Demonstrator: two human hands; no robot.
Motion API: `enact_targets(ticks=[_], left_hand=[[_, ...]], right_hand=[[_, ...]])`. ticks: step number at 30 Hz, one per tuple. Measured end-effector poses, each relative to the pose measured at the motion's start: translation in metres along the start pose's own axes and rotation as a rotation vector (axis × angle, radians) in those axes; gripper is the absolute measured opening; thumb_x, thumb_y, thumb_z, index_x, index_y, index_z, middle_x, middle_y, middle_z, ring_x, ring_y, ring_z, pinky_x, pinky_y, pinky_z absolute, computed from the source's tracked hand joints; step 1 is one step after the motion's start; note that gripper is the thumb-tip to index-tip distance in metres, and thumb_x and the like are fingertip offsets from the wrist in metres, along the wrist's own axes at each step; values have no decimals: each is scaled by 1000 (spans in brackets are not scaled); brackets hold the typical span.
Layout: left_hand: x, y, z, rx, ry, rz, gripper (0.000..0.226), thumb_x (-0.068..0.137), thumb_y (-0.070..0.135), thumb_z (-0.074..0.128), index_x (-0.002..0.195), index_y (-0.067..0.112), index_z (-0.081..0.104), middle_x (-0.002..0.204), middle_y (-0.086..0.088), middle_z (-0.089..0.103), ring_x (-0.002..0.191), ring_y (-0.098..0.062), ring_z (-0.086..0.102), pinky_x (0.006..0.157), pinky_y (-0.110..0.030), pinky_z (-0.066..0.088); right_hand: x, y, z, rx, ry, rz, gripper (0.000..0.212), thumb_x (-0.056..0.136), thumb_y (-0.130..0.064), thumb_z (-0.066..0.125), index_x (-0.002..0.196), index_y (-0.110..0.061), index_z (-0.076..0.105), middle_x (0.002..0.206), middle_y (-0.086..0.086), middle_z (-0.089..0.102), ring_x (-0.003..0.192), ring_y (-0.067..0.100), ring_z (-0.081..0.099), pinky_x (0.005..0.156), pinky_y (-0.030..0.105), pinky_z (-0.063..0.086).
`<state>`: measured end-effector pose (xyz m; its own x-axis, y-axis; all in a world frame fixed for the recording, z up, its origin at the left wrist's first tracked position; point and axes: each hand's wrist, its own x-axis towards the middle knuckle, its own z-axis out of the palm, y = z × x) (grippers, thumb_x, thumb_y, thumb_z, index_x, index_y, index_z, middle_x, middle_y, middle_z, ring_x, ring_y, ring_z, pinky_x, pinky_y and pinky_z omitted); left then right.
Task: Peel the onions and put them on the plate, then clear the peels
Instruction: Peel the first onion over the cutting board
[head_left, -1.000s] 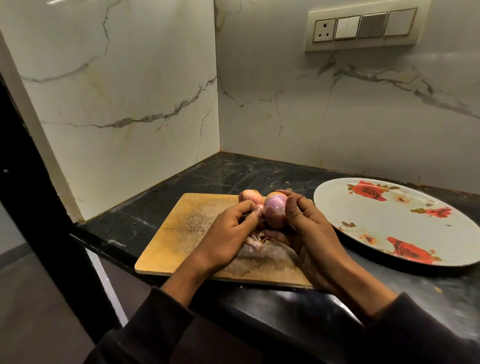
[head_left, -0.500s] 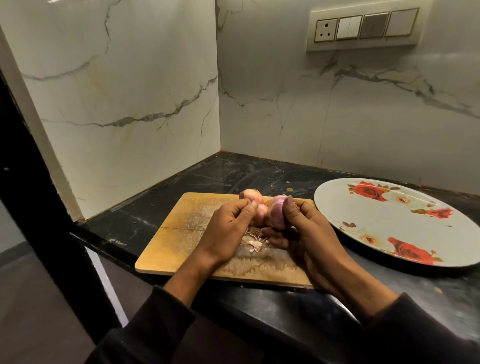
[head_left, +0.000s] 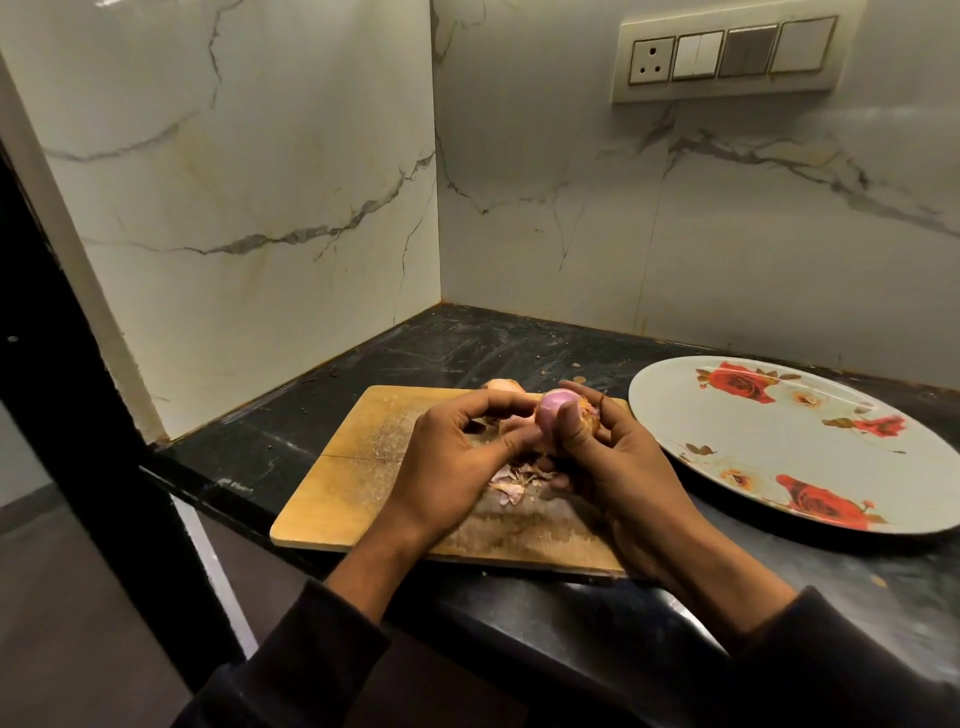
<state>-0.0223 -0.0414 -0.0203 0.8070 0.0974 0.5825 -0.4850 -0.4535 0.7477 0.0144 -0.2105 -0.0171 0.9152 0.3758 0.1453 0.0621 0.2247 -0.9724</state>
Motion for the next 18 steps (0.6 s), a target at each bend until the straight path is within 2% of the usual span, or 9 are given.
enact_targets(ticks=[2,5,8,13,18], left_hand=[[-1,0,0,2,3,8,32,81,18,80,110,30,74,104,18,74,100,2,68,82,-12,50],[0,-1,0,3,33,-5,31,78,19,83,107,28,75,102,16,75,95,-5,71,80,-23,57],[0,-2,0,-31,47,-32,28,76,19,84,102,19,74,97,11,75,89,-8,71,75,-23,58],[0,-3,0,-44,45,-46,24,75,20,83,97,17,73,94,10,74,87,-8,71,77,-24,59],[2,-6,1,-111,11,-97,20,78,6,80,96,10,72,95,3,75,89,-12,73,81,-28,60]], right_hand=[[0,0,0,43,-24,17,50,84,-36,65,131,-24,57,108,9,76,85,20,76,63,25,60],[1,1,1,54,-40,25,53,83,-33,65,134,-21,56,117,14,72,89,24,76,66,27,60],[0,2,0,43,-43,15,50,83,-30,67,131,-22,58,115,13,73,90,28,75,67,29,62],[-1,2,-2,14,-60,7,54,82,-30,67,135,-23,56,122,13,69,89,26,75,64,28,60],[1,5,-4,-41,-61,-6,59,82,-36,68,139,-29,55,134,10,63,110,27,69,74,29,59]])
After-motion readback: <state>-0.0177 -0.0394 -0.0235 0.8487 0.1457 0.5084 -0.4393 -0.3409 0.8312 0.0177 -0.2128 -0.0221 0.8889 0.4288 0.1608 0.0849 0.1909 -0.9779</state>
